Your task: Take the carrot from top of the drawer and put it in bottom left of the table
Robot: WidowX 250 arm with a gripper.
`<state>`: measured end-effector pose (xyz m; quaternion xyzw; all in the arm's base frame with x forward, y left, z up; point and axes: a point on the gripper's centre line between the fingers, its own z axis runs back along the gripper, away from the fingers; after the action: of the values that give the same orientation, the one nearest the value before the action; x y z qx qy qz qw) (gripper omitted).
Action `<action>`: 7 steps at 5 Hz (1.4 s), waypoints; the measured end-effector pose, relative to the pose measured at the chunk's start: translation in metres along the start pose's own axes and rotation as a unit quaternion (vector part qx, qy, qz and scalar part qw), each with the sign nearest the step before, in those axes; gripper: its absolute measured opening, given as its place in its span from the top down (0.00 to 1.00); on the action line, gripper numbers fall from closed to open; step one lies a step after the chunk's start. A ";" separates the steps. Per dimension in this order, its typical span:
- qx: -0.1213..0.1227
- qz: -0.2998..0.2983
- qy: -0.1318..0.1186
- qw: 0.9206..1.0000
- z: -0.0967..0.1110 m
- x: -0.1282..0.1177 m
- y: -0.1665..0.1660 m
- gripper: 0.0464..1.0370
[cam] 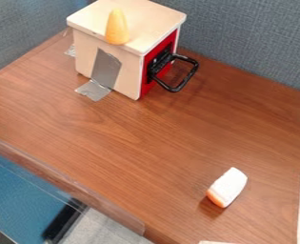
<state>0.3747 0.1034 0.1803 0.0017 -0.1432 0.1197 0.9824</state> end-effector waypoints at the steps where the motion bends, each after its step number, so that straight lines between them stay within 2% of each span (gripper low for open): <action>1: 0.011 -0.007 0.027 1.000 -0.024 -0.008 0.006 0.04; 2: 0.015 -0.012 0.058 0.998 -0.047 -0.020 0.008 0.04; 3: 0.025 -0.016 0.063 0.998 -0.055 -0.024 0.008 0.07; 4: 0.033 -0.015 0.068 0.997 -0.064 -0.024 0.009 0.22; 5: 0.042 -0.014 0.066 0.997 -0.064 -0.024 0.012 0.42; 7: 0.044 -0.017 0.068 0.997 -0.063 -0.023 0.012 0.42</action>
<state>0.3676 0.1123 0.1132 0.0388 -0.0707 0.1092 0.9907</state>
